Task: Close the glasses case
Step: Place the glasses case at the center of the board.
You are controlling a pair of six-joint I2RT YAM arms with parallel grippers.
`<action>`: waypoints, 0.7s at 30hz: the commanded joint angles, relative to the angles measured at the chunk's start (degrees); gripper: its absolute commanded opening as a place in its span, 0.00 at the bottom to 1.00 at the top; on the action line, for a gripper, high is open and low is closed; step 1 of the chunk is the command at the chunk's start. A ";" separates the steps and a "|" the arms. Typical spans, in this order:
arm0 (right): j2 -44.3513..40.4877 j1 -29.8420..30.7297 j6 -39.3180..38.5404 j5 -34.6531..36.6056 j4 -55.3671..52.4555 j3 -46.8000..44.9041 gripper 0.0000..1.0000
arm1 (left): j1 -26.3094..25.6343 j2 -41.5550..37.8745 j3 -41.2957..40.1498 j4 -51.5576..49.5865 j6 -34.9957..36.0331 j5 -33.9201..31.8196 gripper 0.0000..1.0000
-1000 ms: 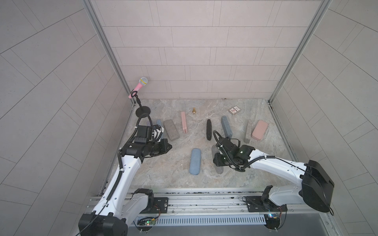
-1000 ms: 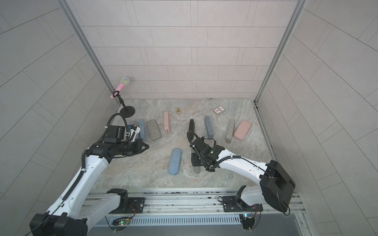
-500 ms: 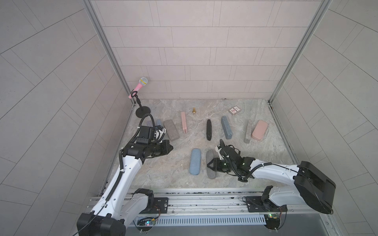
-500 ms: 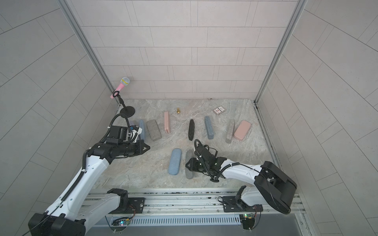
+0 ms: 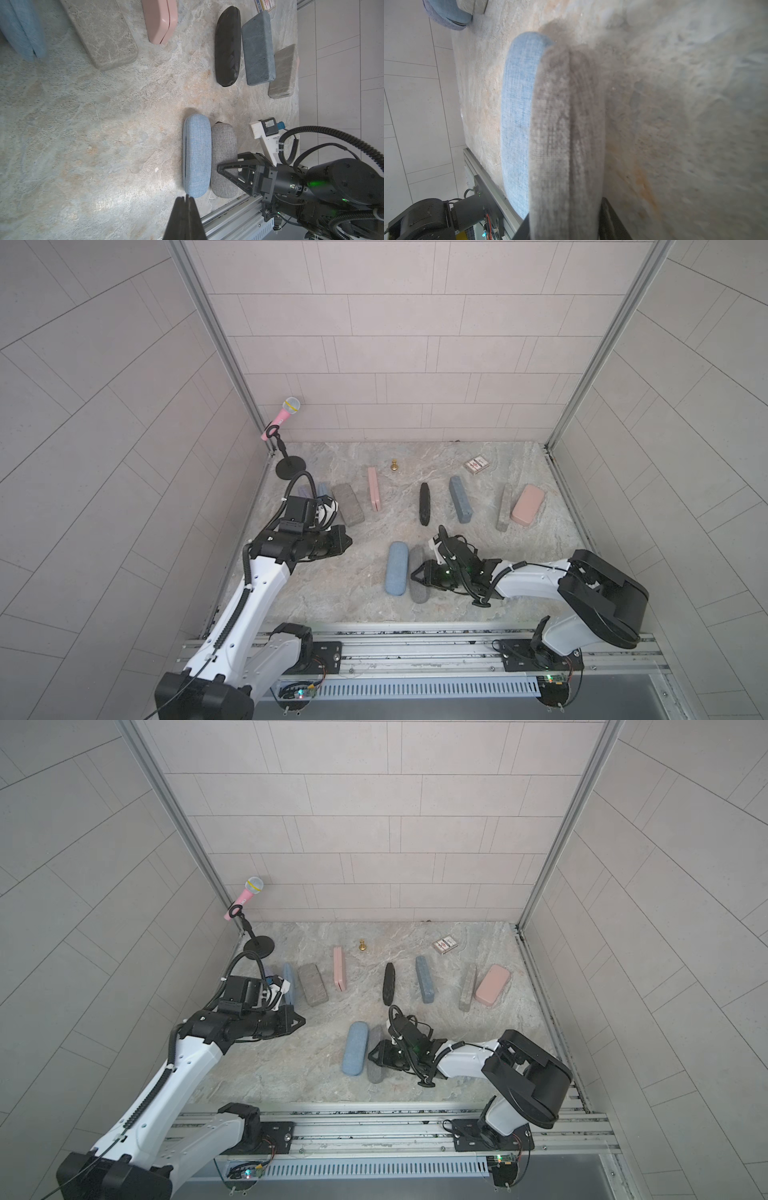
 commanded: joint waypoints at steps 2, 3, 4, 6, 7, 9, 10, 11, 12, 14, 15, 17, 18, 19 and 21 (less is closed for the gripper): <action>1.87 0.29 1.28 -0.46 2.43 1.34 0.37 | -0.43 -1.14 -0.03 -0.94 1.17 -0.20 0.02; 2.08 0.31 1.21 -0.44 2.28 1.58 0.39 | -0.44 -1.14 0.00 -0.90 1.15 -0.20 0.02; 2.32 0.28 1.19 -0.52 2.17 1.79 0.41 | -0.46 -1.22 -0.07 -0.88 1.20 -0.12 0.02; 2.35 0.34 0.86 -0.53 1.23 2.30 0.48 | -0.51 -1.23 -0.06 -0.86 1.19 -0.02 0.02; 2.25 0.28 0.50 -0.36 0.41 2.68 0.51 | -0.48 -1.25 -0.02 -0.84 1.15 -0.02 0.02; 1.78 0.35 -0.21 0.01 -1.71 3.49 0.58 | -0.49 -1.27 -0.12 -0.86 1.19 0.07 0.02; 1.27 0.29 -0.82 0.42 -3.29 4.16 0.61 | -0.49 -1.35 -0.07 -0.86 1.15 0.15 0.02; 0.80 0.20 -1.48 0.86 -5.01 4.51 0.62 | -0.47 -1.33 -0.14 -0.84 1.15 0.22 0.02; 0.07 0.20 -2.49 1.57 -7.31 5.79 0.63 | -0.47 -1.32 -0.16 -0.78 1.19 0.24 0.02; -1.72 0.20 -4.20 3.40 -12.06 7.81 0.64 | -0.49 -1.50 -0.16 -0.75 1.17 0.36 0.02; -2.85 0.13 -5.53 4.78 -15.60 8.83 0.65 | -0.50 -1.51 -0.14 -0.77 1.18 0.45 0.02; -5.17 0.11 -8.00 8.41 -22.84 11.35 0.66 | -0.55 -1.58 -0.14 -0.77 1.17 0.59 0.02; -6.43 0.11 -9.02 10.58 -26.72 12.55 0.66 | -0.61 -1.59 -0.16 -0.77 1.19 0.58 0.02; -7.79 0.03 -10.15 13.16 -30.82 13.84 0.67 | -0.63 -1.60 -0.16 -0.77 1.19 0.67 0.02; -10.26 -0.06 -11.56 18.88 -38.32 16.04 0.67 | -0.57 -1.67 -0.19 -0.77 1.20 0.68 0.02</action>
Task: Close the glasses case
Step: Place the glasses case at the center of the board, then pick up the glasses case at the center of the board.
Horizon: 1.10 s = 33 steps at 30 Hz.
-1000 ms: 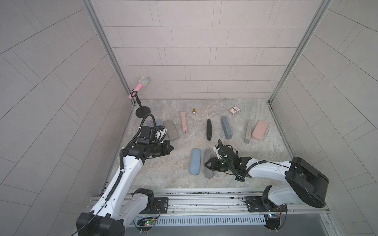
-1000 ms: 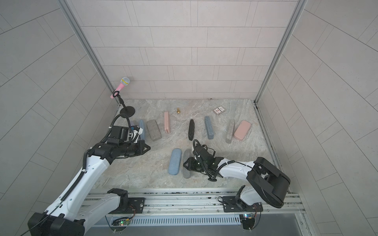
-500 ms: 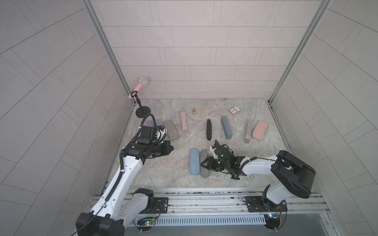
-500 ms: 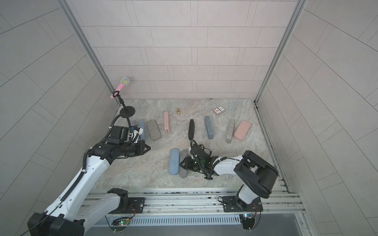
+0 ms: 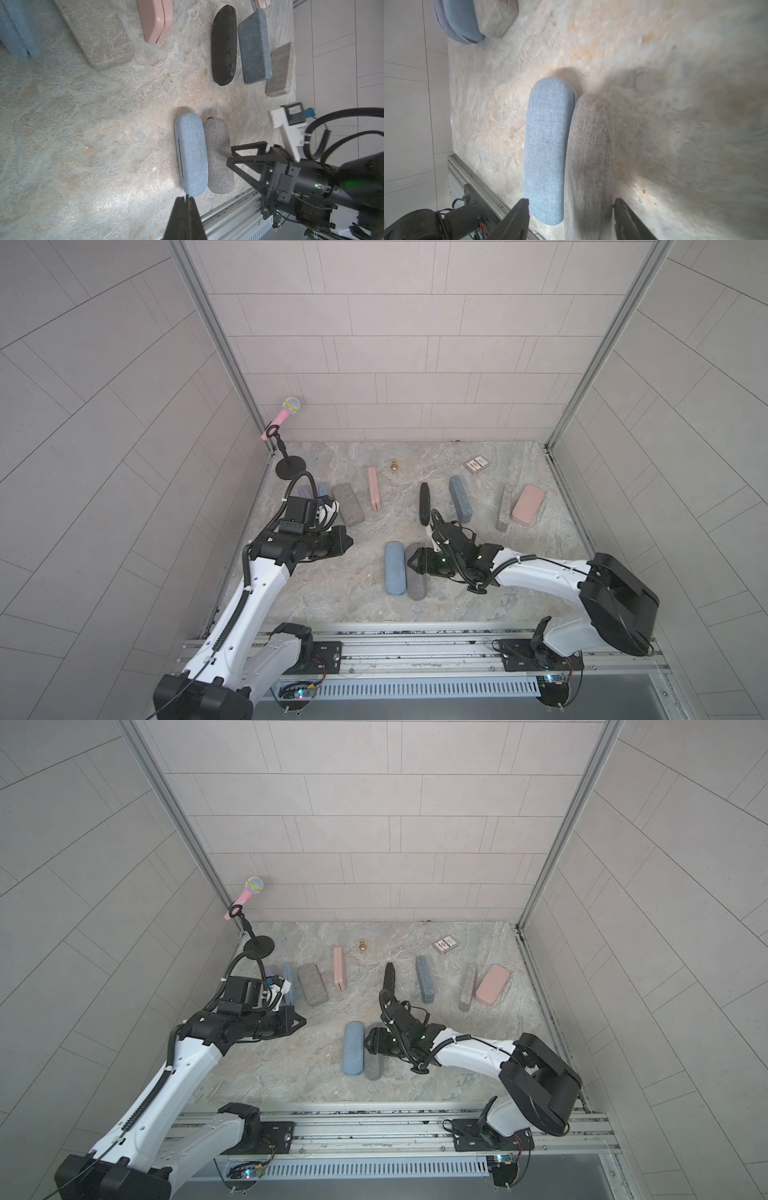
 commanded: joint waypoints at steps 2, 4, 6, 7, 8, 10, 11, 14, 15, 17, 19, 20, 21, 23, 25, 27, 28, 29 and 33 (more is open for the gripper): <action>-5.61 -0.45 -4.72 15.56 -20.92 4.71 0.68 | -0.29 -1.12 -0.24 -0.71 1.19 0.40 0.03; -7.15 -1.29 -5.53 22.50 -26.82 6.41 0.68 | -0.30 -1.17 -0.25 -0.72 1.28 0.44 0.03; -7.89 -2.72 -6.09 28.43 -31.66 7.89 0.69 | -0.26 -1.31 -0.25 -0.67 1.28 0.51 0.03; -7.95 -3.90 -6.19 31.50 -34.01 8.51 0.69 | -0.28 -1.36 -0.25 -0.67 1.28 0.52 0.03; -7.97 -5.22 -6.43 33.58 -35.62 8.97 0.70 | -0.22 -1.45 -0.25 -0.72 1.28 0.49 0.03; -7.75 -9.87 -6.75 35.53 -37.51 9.17 0.70 | -0.23 -1.68 -0.25 -0.70 1.28 0.53 0.03; -7.62 -12.13 -7.26 35.45 -37.00 8.83 0.70 | -0.22 -1.65 -0.25 -0.73 1.27 0.53 0.03; -5.76 -20.39 -11.15 32.68 -34.26 8.91 0.70 | -0.22 -1.75 -0.34 -0.56 1.28 0.71 0.03; -3.97 -23.20 -12.56 32.19 -33.96 9.85 0.70 | -0.22 -1.66 -0.34 -0.64 1.28 0.75 0.03; -0.24 -27.26 -15.26 30.66 -33.98 12.52 0.70 | -0.30 -1.57 -0.34 -0.55 1.24 0.93 0.03; 3.69 -29.96 -17.88 28.99 -34.21 15.95 0.70 | -0.22 -1.51 -0.40 -0.53 1.28 1.06 0.04; 5.17 -30.35 -18.97 28.25 -34.30 17.34 0.70 | -0.27 -1.51 -0.42 -0.55 1.24 1.06 0.03; 6.84 -30.41 -20.34 27.34 -34.11 19.17 0.70 | -0.23 -1.36 -0.42 -0.55 1.28 0.94 0.04; 8.90 -30.29 -21.94 24.03 -33.03 21.36 0.69 | -0.28 -1.29 -0.46 -0.55 1.17 0.33 0.04; 9.69 -29.49 -23.19 21.83 -31.77 22.85 0.70 | -0.25 -0.88 -1.21 -0.01 0.37 -2.19 0.04; 9.84 -28.46 -23.61 21.61 -31.98 24.00 0.69 | -0.25 0.43 -1.35 -0.38 -0.43 -6.55 0.05; 9.80 -27.92 -24.03 21.05 -32.10 24.51 0.69 | -0.22 1.83 -0.85 -1.37 -0.41 -8.56 0.05; 9.73 -27.37 -24.56 20.60 -31.95 24.85 0.69 | -0.26 3.25 -0.49 -2.00 -0.39 -9.04 0.05; 11.41 -24.32 -27.71 15.00 -32.56 28.78 0.69 | -0.16 9.60 2.73 -6.28 2.16 -7.51 0.05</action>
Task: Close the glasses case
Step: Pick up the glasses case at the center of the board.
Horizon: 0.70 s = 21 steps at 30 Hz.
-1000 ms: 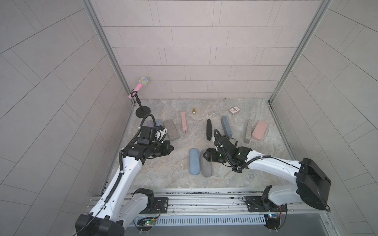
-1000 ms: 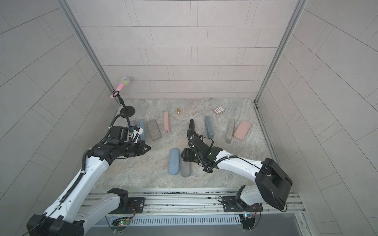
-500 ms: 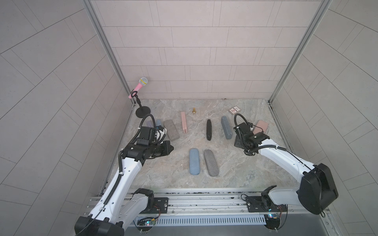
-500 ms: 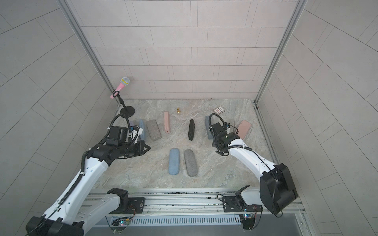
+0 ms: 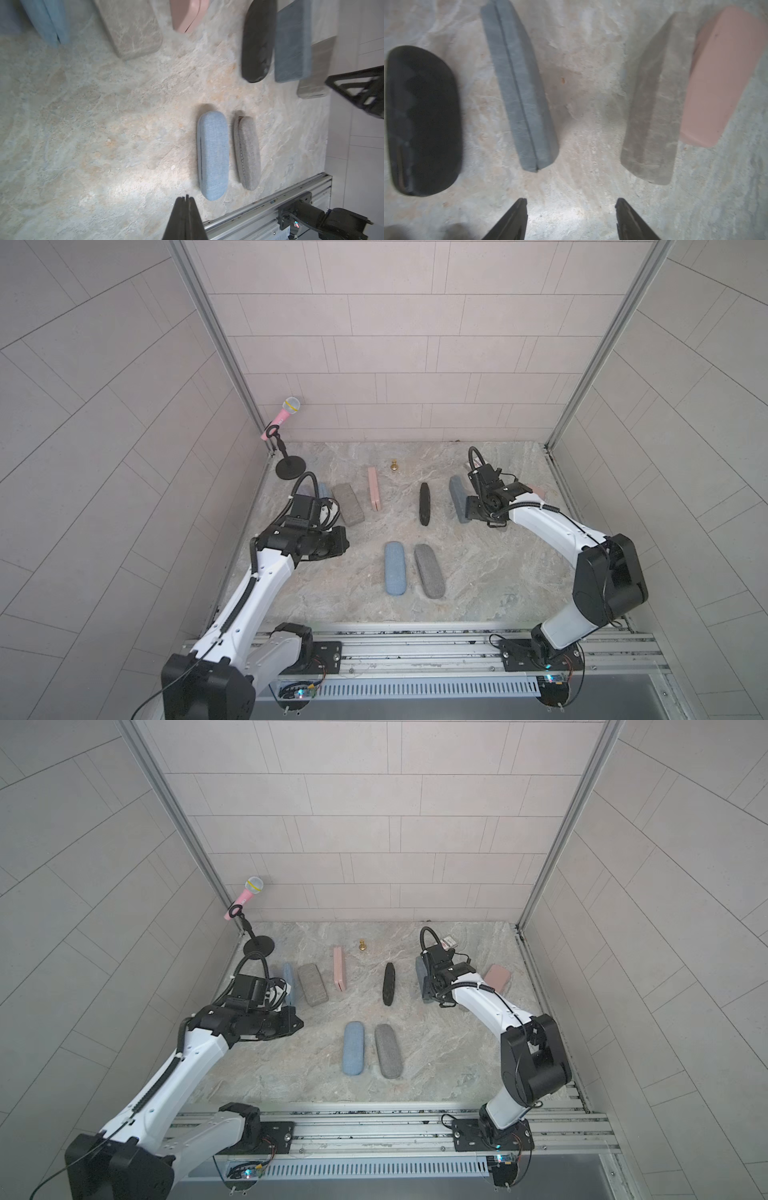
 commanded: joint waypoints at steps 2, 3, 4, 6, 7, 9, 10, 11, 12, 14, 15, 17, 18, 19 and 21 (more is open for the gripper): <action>3.35 4.50 -4.46 -4.36 -3.29 6.51 0.69 | -0.05 3.23 2.28 -4.07 2.01 -1.47 0.05; 4.73 5.93 -4.88 -4.72 -3.58 8.07 0.69 | -0.06 2.95 2.18 -3.94 1.93 -1.52 0.05; 6.33 6.88 -4.84 -5.05 -3.91 9.47 0.69 | -0.05 2.32 1.94 -3.67 1.80 -1.63 0.05; 10.67 8.75 -4.81 -5.44 -4.84 13.38 0.69 | -0.05 0.65 1.43 -3.14 1.40 -2.26 0.07; 12.63 9.29 -4.66 -5.38 -5.30 14.93 0.69 | -0.06 -0.13 1.26 -2.93 1.16 -2.49 0.08; 17.24 10.26 -4.31 -6.01 -5.72 18.92 0.70 | -0.09 -1.41 0.86 -2.34 0.59 -2.83 0.09; 19.10 10.59 -4.07 -6.37 -5.78 20.42 0.69 | -0.05 -1.92 0.70 -2.17 0.37 -3.00 0.09; 21.09 10.89 -3.78 -6.76 -5.90 22.10 0.70 | -0.08 -2.27 0.59 -1.97 0.28 -3.06 0.09; 23.32 11.15 -3.63 -7.19 -6.36 24.14 0.70 | -0.08 -2.46 0.55 -2.01 0.23 -2.99 0.09; 26.64 11.49 -3.23 -7.69 -6.72 27.19 0.70 | -0.05 -2.62 0.50 -1.84 0.21 -2.51 0.09; 28.27 11.59 -3.06 -8.03 -6.82 28.58 0.70 | -0.05 -2.64 0.57 -1.71 0.28 -2.21 0.09; 31.01 11.64 -2.70 -8.74 -7.24 30.98 0.70 | -0.07 -2.62 0.50 -1.77 0.32 -1.68 0.09; 32.29 11.65 -2.63 -8.75 -7.57 32.09 0.70 | -0.06 -2.62 0.51 -1.72 0.47 -1.43 0.09; 33.32 11.64 -2.57 -8.75 -7.62 32.82 0.70 | -0.07 -2.62 0.60 -1.71 0.60 -1.17 0.09; 35.11 11.56 -2.35 -8.49 -7.75 34.27 0.70 | -0.12 -2.73 0.61 -1.72 0.62 -0.86 0.09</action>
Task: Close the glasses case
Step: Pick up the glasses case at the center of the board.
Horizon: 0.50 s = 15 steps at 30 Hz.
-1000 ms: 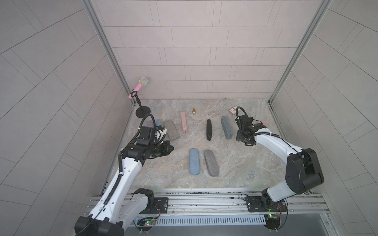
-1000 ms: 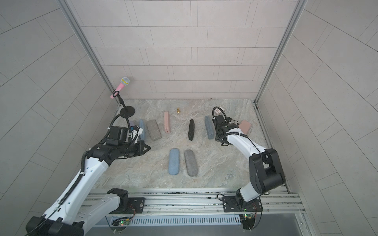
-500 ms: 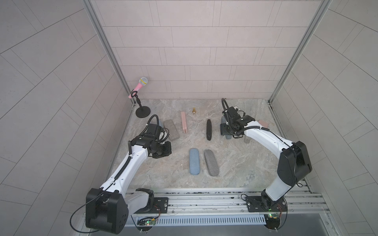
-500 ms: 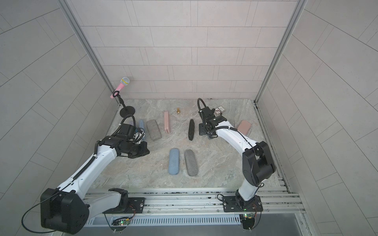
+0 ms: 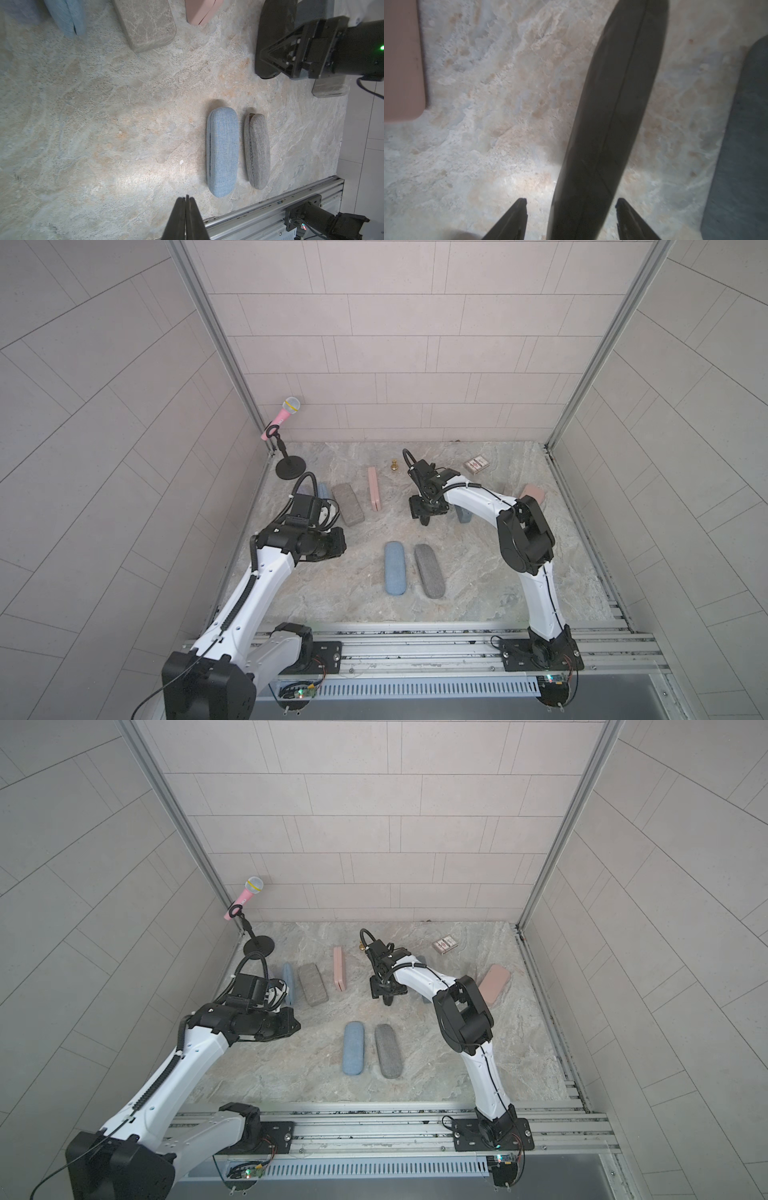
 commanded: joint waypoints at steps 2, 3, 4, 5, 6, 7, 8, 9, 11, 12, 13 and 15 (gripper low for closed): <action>2.63 0.23 0.68 0.46 -2.21 3.56 0.69 | -0.07 -0.82 0.20 0.15 0.52 0.70 0.09; 3.24 0.12 0.75 0.68 -2.33 4.12 0.68 | -0.05 -0.87 0.16 0.11 0.58 0.74 0.09; 3.61 0.02 0.69 0.55 -2.29 4.59 0.67 | -0.09 -0.98 0.13 0.12 0.59 0.81 0.09; 3.92 0.01 0.69 0.73 -2.36 4.96 0.64 | -0.07 -1.17 0.12 0.14 0.59 0.83 0.09; 4.01 -0.15 0.81 1.10 -2.37 5.12 0.61 | -0.08 -1.31 0.15 0.14 0.56 0.71 0.09; 4.03 -0.25 0.80 1.14 -2.37 5.28 0.58 | -0.05 -1.43 0.11 0.11 0.60 0.69 0.09; 4.02 -0.36 0.69 0.99 -2.35 5.31 0.54 | -0.06 -1.49 0.10 0.19 0.58 0.65 0.09; 3.87 -0.57 0.69 1.12 -2.41 5.36 0.48 | -0.06 -1.61 0.04 0.19 0.55 0.56 0.10; 3.31 -0.73 0.53 1.35 -2.54 5.10 0.39 | -0.08 -1.67 0.06 0.21 0.52 0.64 0.09; 2.86 -0.74 0.43 1.48 -2.57 4.80 0.36 | -0.06 -1.72 0.07 0.24 0.52 0.65 0.09; 2.31 -0.78 0.34 1.52 -2.55 4.50 0.33 | -0.11 -1.71 0.02 0.21 0.46 0.65 0.10; 0.61 -0.72 0.12 0.98 -2.55 3.15 0.31 | -0.06 -1.80 0.04 0.20 0.48 0.57 0.10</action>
